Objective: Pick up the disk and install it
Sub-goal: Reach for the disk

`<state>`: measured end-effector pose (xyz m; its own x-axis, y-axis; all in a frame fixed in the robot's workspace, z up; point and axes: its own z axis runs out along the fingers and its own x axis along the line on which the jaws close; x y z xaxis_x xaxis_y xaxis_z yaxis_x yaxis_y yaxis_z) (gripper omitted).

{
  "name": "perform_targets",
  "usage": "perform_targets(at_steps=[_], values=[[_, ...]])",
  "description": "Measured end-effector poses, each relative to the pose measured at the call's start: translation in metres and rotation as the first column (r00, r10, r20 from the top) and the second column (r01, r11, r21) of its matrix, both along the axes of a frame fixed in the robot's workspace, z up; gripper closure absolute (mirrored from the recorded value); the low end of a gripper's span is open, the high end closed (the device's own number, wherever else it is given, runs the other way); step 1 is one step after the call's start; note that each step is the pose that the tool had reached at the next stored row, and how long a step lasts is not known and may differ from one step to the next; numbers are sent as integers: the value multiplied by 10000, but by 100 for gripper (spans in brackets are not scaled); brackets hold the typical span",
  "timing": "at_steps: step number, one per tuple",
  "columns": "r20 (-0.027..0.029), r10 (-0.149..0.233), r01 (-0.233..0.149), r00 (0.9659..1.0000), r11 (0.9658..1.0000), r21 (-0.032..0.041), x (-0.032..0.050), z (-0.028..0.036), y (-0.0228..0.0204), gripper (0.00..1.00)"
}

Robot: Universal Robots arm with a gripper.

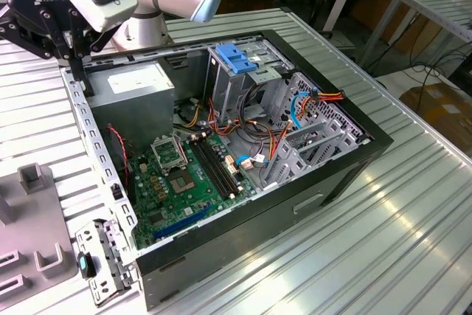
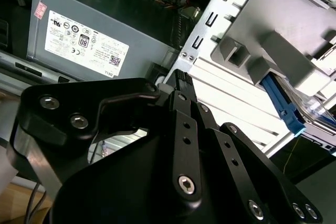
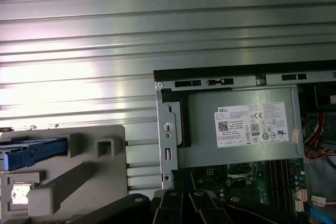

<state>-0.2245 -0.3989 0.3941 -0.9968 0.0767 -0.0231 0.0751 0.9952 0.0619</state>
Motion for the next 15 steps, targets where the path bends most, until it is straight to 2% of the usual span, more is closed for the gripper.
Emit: perform_targets(at_steps=[15], values=[[0,1,-1,10000,10000,-1,-115,0,0,89]])
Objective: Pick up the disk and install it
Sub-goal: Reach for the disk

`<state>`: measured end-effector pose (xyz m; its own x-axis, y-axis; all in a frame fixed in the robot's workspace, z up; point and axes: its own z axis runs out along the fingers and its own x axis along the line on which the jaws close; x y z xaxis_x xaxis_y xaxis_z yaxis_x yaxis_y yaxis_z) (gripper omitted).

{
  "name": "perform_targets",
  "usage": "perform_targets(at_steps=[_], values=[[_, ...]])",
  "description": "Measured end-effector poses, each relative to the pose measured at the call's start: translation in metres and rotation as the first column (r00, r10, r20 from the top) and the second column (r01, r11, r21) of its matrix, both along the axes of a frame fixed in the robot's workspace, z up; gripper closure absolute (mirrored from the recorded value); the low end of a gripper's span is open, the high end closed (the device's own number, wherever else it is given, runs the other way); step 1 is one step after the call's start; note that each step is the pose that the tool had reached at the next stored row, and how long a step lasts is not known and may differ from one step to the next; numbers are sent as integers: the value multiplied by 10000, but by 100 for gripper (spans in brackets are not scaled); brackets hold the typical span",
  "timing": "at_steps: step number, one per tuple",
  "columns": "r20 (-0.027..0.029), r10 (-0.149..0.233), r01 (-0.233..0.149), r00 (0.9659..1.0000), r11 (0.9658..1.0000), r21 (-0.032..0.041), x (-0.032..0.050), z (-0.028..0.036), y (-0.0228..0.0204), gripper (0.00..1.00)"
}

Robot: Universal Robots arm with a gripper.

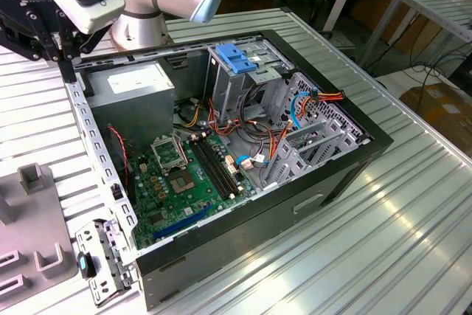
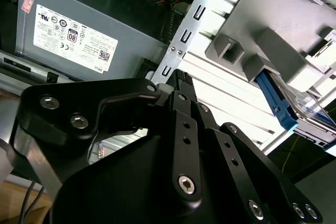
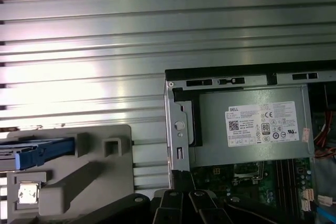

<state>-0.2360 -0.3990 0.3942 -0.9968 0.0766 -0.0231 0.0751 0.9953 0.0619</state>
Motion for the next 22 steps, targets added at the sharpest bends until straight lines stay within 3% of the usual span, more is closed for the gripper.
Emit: perform_targets(at_steps=[11,16,22], values=[[0,0,0,10000,10000,0,-105,0,0,89],[0,0,0,10000,10000,0,-192,0,0,89],[-1,0,0,10000,10000,-1,-212,0,0,89]])
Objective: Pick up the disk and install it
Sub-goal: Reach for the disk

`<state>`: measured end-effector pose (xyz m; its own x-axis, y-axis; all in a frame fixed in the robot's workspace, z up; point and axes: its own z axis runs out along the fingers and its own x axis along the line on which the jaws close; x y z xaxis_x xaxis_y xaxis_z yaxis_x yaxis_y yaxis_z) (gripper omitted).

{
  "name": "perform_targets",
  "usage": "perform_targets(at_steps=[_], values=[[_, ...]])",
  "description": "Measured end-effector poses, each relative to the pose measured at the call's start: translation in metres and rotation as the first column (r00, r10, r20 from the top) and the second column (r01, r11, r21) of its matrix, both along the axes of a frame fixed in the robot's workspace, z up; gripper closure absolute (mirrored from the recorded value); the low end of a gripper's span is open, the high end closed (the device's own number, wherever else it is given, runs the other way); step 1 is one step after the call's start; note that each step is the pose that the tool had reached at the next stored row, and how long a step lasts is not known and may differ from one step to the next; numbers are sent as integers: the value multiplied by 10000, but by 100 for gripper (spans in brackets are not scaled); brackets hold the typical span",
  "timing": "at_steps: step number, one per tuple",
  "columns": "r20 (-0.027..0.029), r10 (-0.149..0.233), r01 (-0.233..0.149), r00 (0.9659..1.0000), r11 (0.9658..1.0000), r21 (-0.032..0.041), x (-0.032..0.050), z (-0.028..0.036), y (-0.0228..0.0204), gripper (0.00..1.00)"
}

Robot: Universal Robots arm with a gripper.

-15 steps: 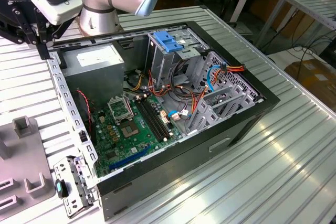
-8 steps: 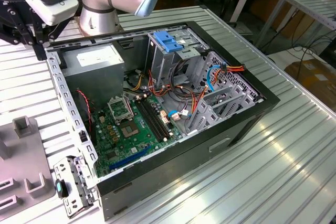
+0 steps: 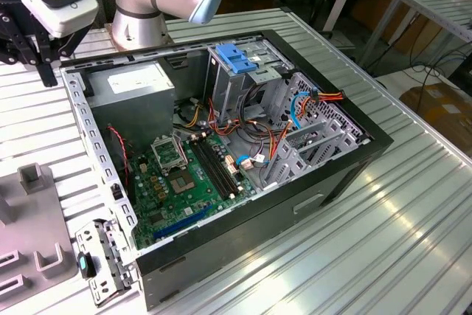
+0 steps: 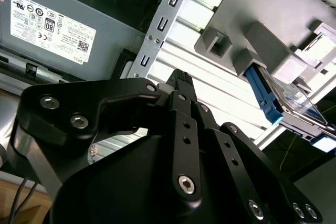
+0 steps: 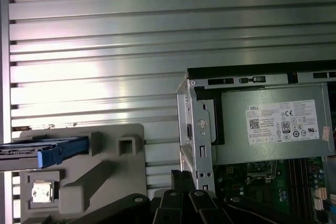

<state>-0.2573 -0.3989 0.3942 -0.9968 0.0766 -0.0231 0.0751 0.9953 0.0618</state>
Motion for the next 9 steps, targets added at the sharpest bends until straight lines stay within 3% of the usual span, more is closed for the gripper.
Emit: perform_targets(at_steps=[7,8,9], values=[[-16,0,0,10000,10000,1,-2,-1,1,89],[-81,-1,1,10000,10000,1,-3,0,2,89],[-196,-2,2,9998,10000,2,-3,0,2,89]])
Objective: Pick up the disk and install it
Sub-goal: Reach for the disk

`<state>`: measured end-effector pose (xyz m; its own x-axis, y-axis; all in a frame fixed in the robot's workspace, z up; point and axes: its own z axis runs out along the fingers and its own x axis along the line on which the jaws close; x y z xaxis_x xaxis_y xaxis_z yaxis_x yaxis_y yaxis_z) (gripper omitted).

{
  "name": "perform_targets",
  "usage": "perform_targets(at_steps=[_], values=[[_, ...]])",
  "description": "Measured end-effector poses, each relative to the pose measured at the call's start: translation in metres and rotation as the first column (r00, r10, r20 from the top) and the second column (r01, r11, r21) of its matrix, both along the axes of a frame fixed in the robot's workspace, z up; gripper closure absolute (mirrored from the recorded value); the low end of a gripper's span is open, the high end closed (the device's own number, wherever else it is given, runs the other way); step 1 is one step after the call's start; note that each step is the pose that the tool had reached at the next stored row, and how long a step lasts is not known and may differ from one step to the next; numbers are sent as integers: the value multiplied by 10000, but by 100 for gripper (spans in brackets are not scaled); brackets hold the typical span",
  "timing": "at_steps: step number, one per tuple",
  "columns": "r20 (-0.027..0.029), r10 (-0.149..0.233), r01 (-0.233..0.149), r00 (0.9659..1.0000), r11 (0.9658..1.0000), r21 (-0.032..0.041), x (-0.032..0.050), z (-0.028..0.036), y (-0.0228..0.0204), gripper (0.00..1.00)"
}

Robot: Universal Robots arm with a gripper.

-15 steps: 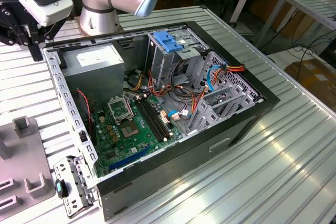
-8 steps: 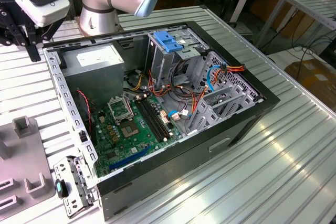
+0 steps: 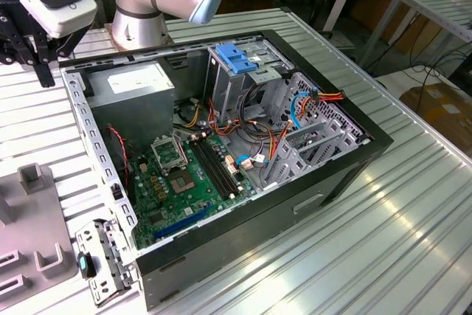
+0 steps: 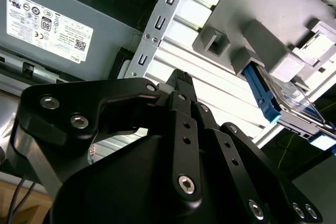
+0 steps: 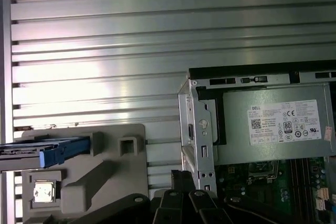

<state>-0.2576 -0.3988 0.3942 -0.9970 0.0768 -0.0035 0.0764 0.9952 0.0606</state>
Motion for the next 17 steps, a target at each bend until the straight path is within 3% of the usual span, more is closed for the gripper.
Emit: perform_targets(at_steps=[1,2,10,17], values=[[-107,1,-1,9999,10000,2,1,0,0,89],[-136,1,-1,9999,10000,4,0,-2,-1,89],[-140,2,-2,9999,10000,3,-38,0,-1,89],[-140,2,-2,9999,10000,3,-198,-1,-1,89]])
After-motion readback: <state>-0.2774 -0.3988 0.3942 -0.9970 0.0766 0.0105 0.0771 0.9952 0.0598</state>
